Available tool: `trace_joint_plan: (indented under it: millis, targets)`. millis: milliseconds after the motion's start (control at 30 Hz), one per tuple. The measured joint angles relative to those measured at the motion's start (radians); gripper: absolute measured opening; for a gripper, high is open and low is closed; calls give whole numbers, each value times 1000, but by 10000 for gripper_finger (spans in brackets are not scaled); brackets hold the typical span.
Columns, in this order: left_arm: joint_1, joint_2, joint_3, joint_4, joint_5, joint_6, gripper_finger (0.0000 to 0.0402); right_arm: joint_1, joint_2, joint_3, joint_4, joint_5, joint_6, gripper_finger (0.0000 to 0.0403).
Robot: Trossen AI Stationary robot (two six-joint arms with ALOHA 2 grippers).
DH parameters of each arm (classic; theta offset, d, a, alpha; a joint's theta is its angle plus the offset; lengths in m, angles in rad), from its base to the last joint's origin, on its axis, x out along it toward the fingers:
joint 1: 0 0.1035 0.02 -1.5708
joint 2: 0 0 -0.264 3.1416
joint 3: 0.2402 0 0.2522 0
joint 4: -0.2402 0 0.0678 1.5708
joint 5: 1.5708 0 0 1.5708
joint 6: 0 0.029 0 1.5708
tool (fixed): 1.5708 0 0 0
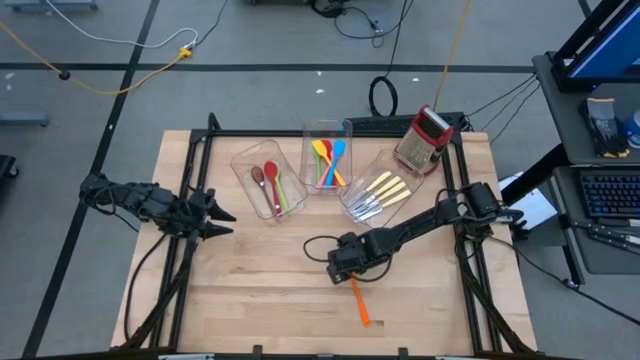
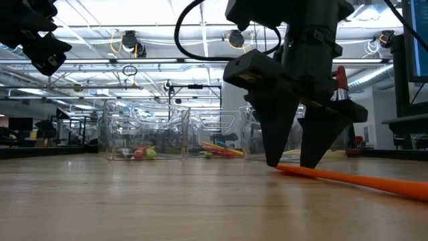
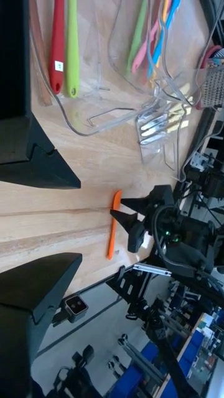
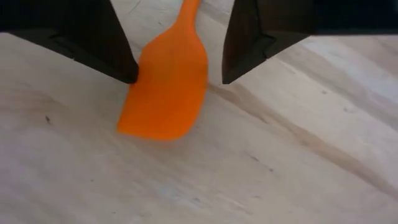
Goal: Pick & Place Kitchen Items
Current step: Put the orange spatula into the middle transparent bin
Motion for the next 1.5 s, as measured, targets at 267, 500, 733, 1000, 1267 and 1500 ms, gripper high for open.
trace_joint_plan:
  millis: [267,500,733,1000,1267,1500]
  targets:
    - [0,0,0,-2,-1,-4,180,16,23,3,-39,0,59,160]
    - [0,0,0,-3,-3,-3,180,15,22,3,-40,0,48,121]
    - [0,0,0,-5,-3,-5,180,14,17,0,-25,-3,20,141]
    - [0,0,0,-7,-2,-8,179,15,17,0,-19,-6,41,148]
    - [0,0,0,-7,-2,-7,179,15,17,0,-19,-7,18,145]
    - [0,0,0,-7,-2,-12,179,14,17,4,-130,4,9,140]
